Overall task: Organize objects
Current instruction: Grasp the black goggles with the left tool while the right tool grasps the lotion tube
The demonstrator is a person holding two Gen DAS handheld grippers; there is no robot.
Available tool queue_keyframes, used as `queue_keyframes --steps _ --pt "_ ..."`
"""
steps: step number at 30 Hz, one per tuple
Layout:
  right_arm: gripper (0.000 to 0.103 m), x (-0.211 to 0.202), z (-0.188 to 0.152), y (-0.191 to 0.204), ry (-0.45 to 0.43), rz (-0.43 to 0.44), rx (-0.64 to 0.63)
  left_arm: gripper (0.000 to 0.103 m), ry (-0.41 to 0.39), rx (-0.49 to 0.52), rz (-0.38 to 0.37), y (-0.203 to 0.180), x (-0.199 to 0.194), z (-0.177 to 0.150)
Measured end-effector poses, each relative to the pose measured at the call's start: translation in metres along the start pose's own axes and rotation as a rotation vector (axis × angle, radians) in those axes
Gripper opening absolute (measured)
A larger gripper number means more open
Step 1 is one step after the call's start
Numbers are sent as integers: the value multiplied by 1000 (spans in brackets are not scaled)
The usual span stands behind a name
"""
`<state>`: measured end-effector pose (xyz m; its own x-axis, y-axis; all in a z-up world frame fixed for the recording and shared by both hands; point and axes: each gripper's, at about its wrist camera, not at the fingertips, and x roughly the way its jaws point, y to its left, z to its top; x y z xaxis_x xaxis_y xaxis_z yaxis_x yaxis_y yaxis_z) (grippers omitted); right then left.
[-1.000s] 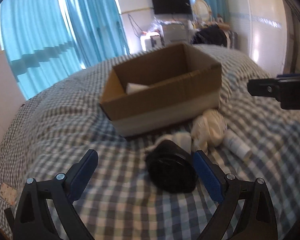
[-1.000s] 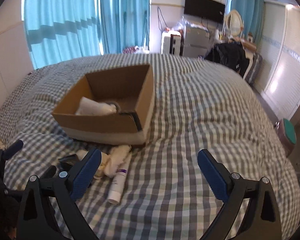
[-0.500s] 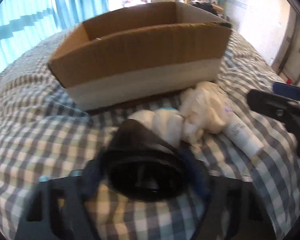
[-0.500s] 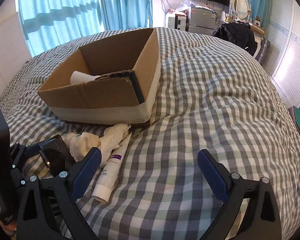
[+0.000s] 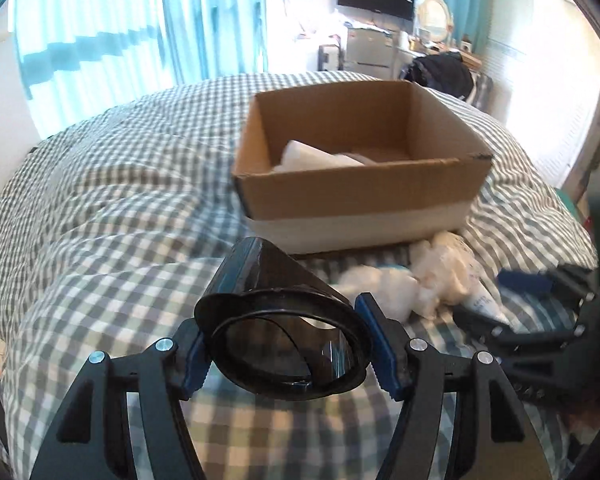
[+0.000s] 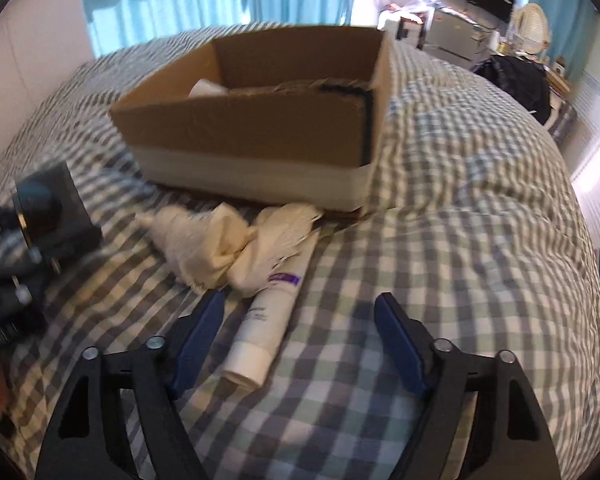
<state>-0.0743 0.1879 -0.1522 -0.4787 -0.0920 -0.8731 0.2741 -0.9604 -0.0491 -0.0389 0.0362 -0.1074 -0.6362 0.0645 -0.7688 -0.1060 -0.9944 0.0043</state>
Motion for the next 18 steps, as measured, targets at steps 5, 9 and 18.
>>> queue_keyframes --steps 5,9,18 --pt "44 9 -3 7 19 -35 -26 67 21 -22 -7 11 7 0" --pt "29 3 -6 9 0 -56 -34 67 28 -30 -6 12 6 -6" --pt "23 -30 -20 -5 -50 33 57 67 49 13 8 1 -2 -13"
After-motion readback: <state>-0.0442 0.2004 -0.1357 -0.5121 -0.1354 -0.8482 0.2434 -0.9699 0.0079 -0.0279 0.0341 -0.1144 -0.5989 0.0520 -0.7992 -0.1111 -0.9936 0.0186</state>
